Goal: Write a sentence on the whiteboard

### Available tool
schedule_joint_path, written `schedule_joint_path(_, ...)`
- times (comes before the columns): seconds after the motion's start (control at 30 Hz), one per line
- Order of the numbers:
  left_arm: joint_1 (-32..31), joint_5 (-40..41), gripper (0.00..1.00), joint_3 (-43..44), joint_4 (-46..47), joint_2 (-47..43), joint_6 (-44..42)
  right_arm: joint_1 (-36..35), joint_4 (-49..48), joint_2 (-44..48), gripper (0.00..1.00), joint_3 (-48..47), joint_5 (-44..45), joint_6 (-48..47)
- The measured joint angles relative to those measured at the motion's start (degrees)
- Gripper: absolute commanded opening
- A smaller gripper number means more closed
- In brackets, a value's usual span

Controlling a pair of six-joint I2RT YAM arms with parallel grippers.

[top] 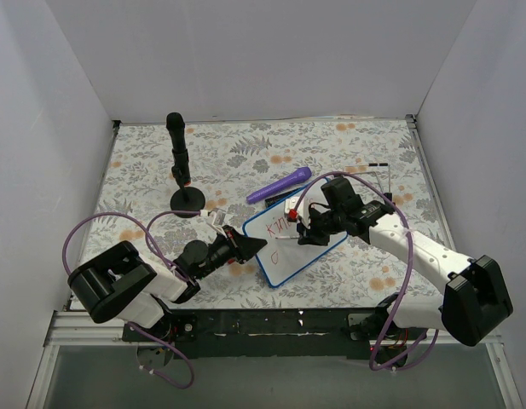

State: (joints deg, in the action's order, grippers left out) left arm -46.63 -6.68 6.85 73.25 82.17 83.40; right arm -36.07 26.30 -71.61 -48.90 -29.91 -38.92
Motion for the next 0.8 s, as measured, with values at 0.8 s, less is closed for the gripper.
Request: schedule_joint_path(0.8,0.0,0.0,0.00,0.0,-0.1,0.0,-0.1,-1.0,4.5,-0.6,0.01,3.8,-0.7,-4.0)
